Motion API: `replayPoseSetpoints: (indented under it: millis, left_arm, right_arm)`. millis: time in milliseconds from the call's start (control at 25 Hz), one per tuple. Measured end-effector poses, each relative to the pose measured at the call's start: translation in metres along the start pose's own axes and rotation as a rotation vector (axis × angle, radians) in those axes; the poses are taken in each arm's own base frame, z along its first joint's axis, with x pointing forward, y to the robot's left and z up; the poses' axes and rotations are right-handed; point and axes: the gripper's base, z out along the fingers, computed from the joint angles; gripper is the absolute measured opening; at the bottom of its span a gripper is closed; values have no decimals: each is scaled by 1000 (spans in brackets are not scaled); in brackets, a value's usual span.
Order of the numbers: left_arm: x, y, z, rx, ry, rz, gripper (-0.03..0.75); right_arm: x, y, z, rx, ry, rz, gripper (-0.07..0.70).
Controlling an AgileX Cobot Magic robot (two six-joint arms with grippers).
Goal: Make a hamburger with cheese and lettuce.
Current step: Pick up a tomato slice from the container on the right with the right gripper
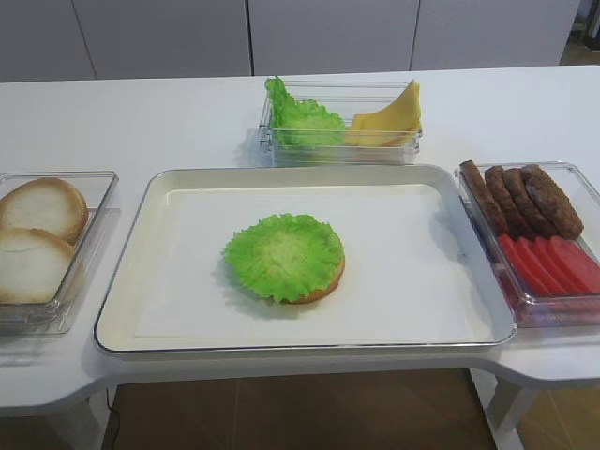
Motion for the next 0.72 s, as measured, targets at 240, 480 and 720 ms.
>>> replayPoseSetpoints:
  millis: [240, 480, 720]
  left_arm:
    - [0, 0, 0, 0, 0, 0, 352]
    - [0, 0, 0, 0, 0, 0, 352]
    - [0, 0, 0, 0, 0, 0, 352]
  right_arm:
    - [0, 0, 0, 5, -4, -2, 319]
    - [-19, 2, -14, -15, -75, 4, 335]
    - [-70, 7, -11, -48, -11, 29, 343]
